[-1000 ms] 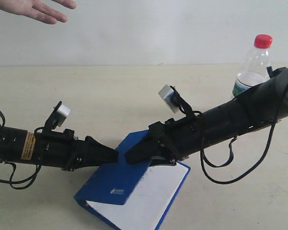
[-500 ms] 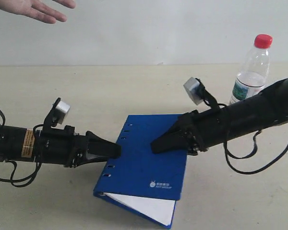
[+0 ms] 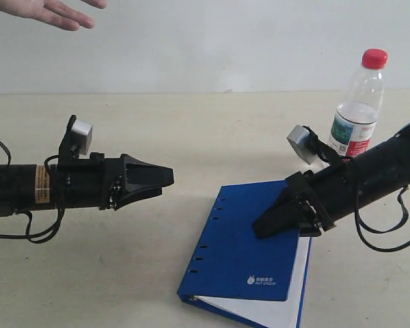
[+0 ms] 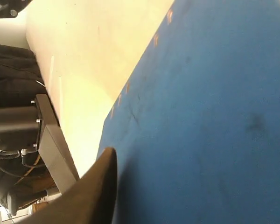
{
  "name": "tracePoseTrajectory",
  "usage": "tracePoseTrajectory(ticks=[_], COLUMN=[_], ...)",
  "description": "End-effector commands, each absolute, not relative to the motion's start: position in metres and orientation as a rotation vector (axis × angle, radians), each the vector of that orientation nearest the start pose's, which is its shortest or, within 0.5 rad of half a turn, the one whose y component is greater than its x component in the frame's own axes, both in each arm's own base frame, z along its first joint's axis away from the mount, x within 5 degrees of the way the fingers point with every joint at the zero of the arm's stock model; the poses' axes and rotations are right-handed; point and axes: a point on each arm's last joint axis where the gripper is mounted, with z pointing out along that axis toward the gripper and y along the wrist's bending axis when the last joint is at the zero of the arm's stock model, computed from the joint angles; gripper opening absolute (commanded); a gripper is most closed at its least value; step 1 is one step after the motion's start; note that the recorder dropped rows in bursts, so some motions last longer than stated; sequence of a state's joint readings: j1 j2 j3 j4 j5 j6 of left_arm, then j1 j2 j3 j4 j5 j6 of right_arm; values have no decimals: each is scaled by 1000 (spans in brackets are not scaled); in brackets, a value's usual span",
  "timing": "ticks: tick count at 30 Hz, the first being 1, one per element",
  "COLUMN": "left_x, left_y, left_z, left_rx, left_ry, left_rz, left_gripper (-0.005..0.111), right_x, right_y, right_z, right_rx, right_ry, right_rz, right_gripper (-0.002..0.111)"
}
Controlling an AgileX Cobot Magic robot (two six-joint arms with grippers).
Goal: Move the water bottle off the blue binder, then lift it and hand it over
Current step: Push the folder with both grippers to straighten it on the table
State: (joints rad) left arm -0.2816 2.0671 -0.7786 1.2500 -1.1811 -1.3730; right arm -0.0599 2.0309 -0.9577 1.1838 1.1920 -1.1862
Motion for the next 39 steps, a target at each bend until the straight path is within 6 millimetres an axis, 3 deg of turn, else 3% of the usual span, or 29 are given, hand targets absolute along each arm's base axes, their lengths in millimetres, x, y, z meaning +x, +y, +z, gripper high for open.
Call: tracePoseTrajectory(ticks=[1,11,19,31,39], left_x=[280,272,273,252,258], left_y=[-167,-167,-170,-215,-221], left_z=[104,102,106,111,111], left_rx=[453,572,565,803,817], left_ry=[2177,2206,2146,2057,2060], left_rz=[-1596,-1625,-1657,-1691,-1677], left_gripper=[63,63,63,63,63], right_x=[313,311,311,312,312], right_y=[62,62,63,63,63], right_z=[125,170,171,172,172], right_rx=[-446,-610,-586,-564,-557], right_ry=[2541,2378,2378,2376,2380], right_rz=[1528,1407,1414,1423,1425], right_gripper=[0,0,0,0,0])
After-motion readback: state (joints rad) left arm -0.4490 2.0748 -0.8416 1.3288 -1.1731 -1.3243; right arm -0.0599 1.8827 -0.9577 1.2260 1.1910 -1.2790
